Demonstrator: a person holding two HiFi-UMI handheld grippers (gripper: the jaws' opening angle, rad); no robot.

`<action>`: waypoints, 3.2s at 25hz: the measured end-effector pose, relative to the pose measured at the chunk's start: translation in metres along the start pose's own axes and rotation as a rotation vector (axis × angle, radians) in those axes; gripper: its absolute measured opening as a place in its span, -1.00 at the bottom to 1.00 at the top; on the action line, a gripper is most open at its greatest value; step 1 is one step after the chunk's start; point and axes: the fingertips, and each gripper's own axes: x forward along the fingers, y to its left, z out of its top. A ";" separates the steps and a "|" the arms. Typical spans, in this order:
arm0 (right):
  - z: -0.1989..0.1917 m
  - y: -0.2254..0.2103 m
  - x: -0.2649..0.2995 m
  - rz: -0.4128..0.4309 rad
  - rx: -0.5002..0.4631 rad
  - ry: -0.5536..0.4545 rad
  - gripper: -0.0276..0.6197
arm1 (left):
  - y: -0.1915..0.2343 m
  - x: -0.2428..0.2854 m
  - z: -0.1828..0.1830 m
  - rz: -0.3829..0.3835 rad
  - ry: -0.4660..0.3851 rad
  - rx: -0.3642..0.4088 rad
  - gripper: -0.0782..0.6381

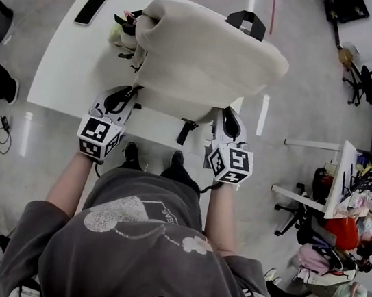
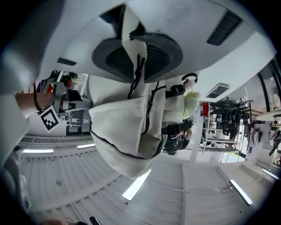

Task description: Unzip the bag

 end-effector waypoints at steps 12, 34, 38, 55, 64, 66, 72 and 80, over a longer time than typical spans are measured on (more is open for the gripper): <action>0.002 -0.030 -0.030 0.172 -0.021 -0.060 -0.52 | -0.064 0.000 0.019 0.153 -0.068 -0.024 -0.34; -0.026 -0.096 -0.149 0.597 -0.018 -0.041 -0.68 | -0.272 -0.062 -0.004 0.513 -0.110 -0.143 -0.72; -0.029 -0.092 -0.162 0.613 -0.027 -0.043 -0.80 | -0.285 -0.078 -0.011 0.560 -0.129 -0.184 -0.74; -0.038 -0.048 -0.280 0.671 -0.046 -0.093 -0.92 | -0.379 -0.181 -0.045 0.604 -0.202 -0.272 -0.76; -0.059 -0.035 -0.385 0.704 -0.074 -0.110 -0.92 | -0.467 -0.245 -0.065 0.613 -0.255 -0.300 -0.76; -0.060 -0.028 -0.412 0.715 -0.091 -0.118 -0.92 | -0.487 -0.261 -0.064 0.608 -0.269 -0.293 -0.76; -0.043 0.018 -0.485 0.721 -0.111 -0.108 -0.92 | -0.519 -0.341 -0.050 0.608 -0.265 -0.304 -0.76; -0.088 0.003 -0.530 0.730 -0.163 -0.084 -0.92 | -0.563 -0.349 -0.099 0.612 -0.275 -0.350 -0.76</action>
